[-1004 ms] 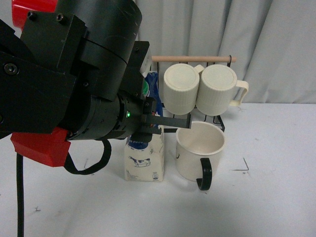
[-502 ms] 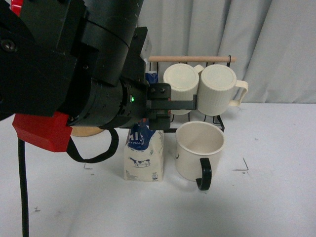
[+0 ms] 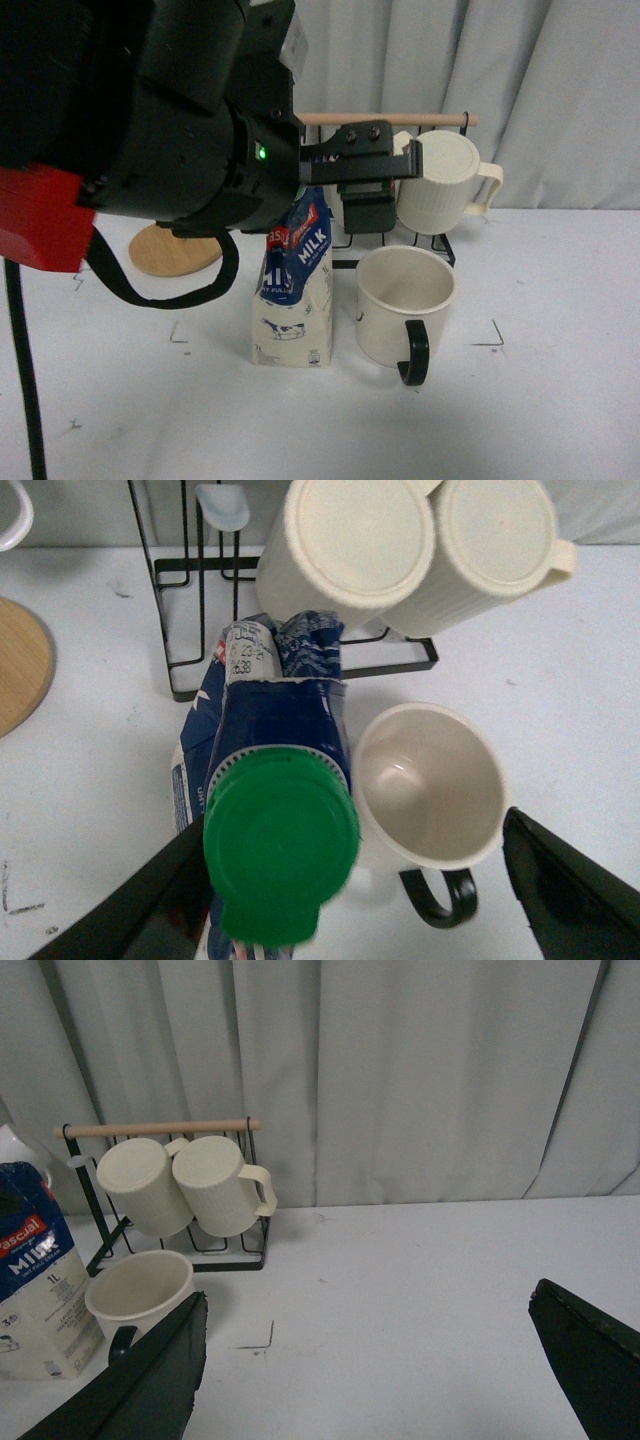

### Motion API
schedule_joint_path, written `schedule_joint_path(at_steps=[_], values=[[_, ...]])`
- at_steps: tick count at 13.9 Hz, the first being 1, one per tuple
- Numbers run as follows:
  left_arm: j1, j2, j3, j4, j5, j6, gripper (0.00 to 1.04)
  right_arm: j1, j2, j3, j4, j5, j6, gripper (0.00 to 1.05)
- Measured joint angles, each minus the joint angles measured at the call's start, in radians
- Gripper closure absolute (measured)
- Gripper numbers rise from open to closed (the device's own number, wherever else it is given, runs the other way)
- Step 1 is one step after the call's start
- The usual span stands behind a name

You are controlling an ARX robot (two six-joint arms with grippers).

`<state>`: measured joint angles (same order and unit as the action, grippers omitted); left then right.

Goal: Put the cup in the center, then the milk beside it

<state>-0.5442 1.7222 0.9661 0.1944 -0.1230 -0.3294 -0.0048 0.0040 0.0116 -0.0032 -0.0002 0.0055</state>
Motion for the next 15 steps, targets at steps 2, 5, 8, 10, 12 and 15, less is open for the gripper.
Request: schedule_joint_path(at_steps=[2, 5, 8, 10, 12, 15], values=[[-0.031, -0.121, -0.046, -0.038, 0.042, -0.007, 0.05, 0.000, 0.000, 0.000, 0.000, 0.000, 0.000, 0.06], [-0.035, -0.355, -0.173, 0.006, 0.065, -0.010, 0.07, 0.000, 0.000, 0.000, 0.000, 0.000, 0.000, 0.06], [0.082, -0.553, -0.267, -0.026, 0.054, 0.020, 0.07, 0.000, 0.000, 0.000, 0.000, 0.000, 0.000, 0.06], [0.177, -0.656, -0.317, -0.060, 0.098, 0.049, 0.07, 0.000, 0.000, 0.000, 0.000, 0.000, 0.000, 0.06], [0.278, -0.764, -0.494, 0.259, -0.093, 0.204, 0.28, 0.000, 0.000, 0.000, -0.001, 0.000, 0.000, 0.06], [0.354, -0.875, -0.632, 0.331, -0.078, 0.287, 0.55, 0.000, 0.000, 0.000, 0.000, 0.000, 0.000, 0.06]])
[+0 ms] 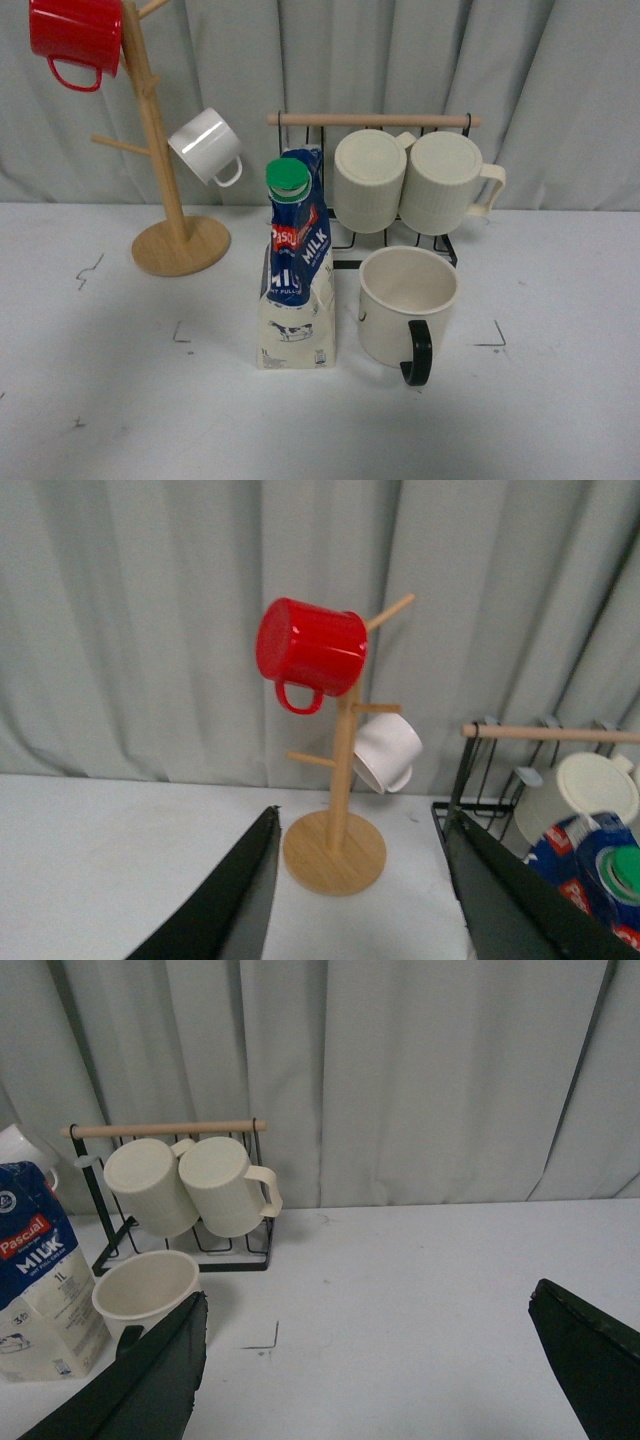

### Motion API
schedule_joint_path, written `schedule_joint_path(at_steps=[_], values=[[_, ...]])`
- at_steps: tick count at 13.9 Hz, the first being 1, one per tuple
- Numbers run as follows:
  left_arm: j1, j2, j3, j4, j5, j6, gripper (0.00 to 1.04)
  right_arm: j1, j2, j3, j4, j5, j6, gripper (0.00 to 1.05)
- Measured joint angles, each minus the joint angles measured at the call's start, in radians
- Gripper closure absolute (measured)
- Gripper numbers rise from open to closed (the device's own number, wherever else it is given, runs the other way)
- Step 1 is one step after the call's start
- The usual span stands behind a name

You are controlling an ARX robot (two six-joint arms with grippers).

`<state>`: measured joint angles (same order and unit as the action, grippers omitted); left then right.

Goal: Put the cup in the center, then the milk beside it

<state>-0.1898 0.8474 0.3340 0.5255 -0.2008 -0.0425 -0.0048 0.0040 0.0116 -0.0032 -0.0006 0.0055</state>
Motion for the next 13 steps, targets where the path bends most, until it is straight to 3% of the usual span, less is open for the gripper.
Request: schedule_joint_path(at_steps=[4, 6, 8, 13], values=[[0.071, -0.129, -0.142, 0.000, 0.077, 0.024, 1.03, 0.000, 0.000, 0.000, 0.000, 0.000, 0.000, 0.06], [0.094, -0.185, -0.184, -0.016, 0.101, 0.027, 1.03, 0.000, 0.000, 0.000, 0.000, 0.000, 0.000, 0.06], [0.185, -0.253, -0.225, -0.049, 0.194, 0.028, 1.03, 0.000, 0.000, 0.000, 0.000, 0.000, 0.000, 0.06], [0.187, -0.469, -0.308, -0.154, 0.201, 0.028, 1.03, 0.000, 0.000, 0.000, 0.000, 0.000, 0.000, 0.06]])
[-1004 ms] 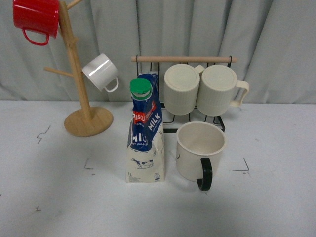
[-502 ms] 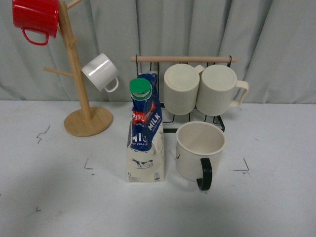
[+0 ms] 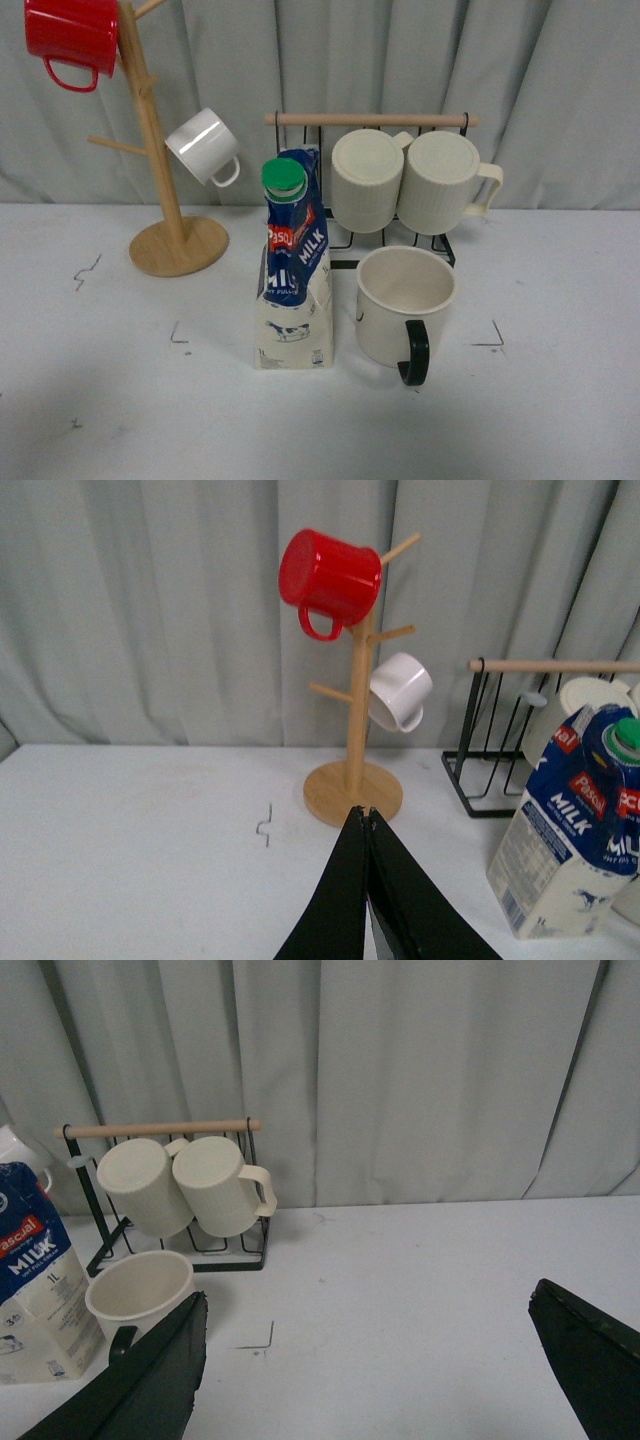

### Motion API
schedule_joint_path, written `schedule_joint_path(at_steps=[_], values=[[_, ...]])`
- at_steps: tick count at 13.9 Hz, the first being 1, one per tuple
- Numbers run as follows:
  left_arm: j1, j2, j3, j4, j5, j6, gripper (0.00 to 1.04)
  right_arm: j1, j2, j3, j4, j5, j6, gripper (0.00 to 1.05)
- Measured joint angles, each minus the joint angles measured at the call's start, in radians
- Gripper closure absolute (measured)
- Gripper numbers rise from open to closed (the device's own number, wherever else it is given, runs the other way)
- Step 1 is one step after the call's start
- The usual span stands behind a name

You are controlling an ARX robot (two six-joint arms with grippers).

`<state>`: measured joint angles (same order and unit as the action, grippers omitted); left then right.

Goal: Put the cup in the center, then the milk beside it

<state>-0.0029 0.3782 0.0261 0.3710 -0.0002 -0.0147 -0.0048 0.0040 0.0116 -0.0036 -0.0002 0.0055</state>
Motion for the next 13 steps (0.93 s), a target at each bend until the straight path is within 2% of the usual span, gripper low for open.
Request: schedule_joint_path(at_steps=[10, 11, 13], values=[[0.000, -0.217, -0.015, -0.219, 0.000, 0.000, 1.03, 0.000, 0.000, 0.000, 0.000, 0.000, 0.000, 0.06], [0.000, -0.325, -0.014, -0.374, 0.002, 0.000, 1.03, 0.000, 0.000, 0.000, 0.000, 0.000, 0.000, 0.06], [0.000, -0.373, -0.015, -0.379, 0.000, 0.000, 1.03, 0.000, 0.000, 0.000, 0.001, 0.000, 0.000, 0.06]])
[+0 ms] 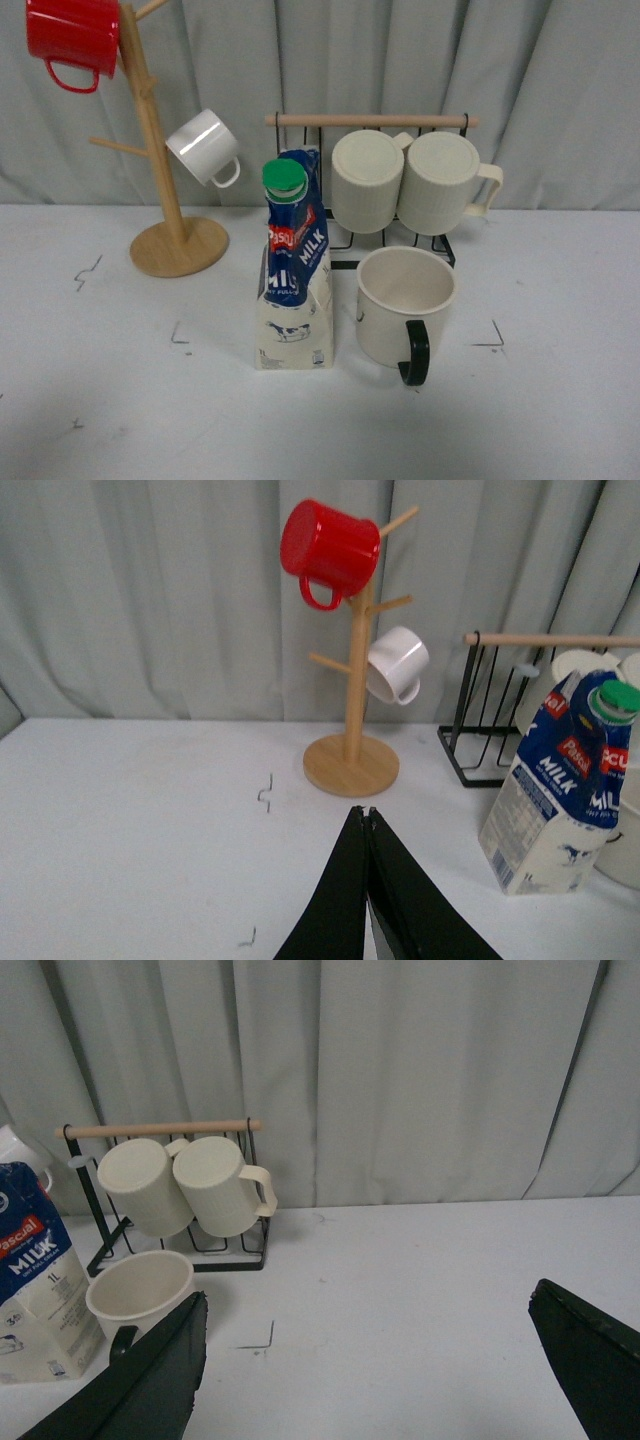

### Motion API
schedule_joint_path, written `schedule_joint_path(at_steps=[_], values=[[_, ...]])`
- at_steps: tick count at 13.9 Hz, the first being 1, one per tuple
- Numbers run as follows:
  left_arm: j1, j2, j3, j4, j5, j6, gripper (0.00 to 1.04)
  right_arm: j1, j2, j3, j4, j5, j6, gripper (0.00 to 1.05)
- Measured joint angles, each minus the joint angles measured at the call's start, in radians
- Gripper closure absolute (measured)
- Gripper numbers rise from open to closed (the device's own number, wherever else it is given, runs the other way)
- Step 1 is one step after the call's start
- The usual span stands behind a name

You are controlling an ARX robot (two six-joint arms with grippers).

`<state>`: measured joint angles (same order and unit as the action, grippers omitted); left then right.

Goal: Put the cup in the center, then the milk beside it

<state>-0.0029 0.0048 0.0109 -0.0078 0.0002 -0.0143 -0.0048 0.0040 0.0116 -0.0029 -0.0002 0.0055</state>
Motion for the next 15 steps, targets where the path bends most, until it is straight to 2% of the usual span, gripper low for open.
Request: schedule_joint_path(at_steps=[2, 3, 8, 10, 11, 15], values=[[0.000, 0.000, 0.000, 0.005, 0.000, 0.000, 1.03, 0.000, 0.000, 0.000, 0.000, 0.000, 0.000, 0.06], [0.000, 0.000, 0.000, 0.005, -0.001, 0.000, 0.96, 0.000, 0.000, 0.000, 0.000, 0.000, 0.000, 0.06], [0.000, 0.000, 0.000, 0.004, 0.000, 0.000, 0.28, 0.000, 0.000, 0.000, 0.000, 0.000, 0.000, 0.06], [0.000, 0.000, 0.000, 0.004, 0.000, 0.001, 0.05, 0.000, 0.000, 0.000, 0.000, 0.000, 0.000, 0.06], [0.000, 0.000, 0.000, 0.004, 0.000, 0.000, 0.08, 0.000, 0.000, 0.000, 0.000, 0.000, 0.000, 0.06], [0.000, 0.000, 0.000, 0.004, 0.000, 0.000, 0.07, 0.000, 0.000, 0.000, 0.000, 0.000, 0.000, 0.06]])
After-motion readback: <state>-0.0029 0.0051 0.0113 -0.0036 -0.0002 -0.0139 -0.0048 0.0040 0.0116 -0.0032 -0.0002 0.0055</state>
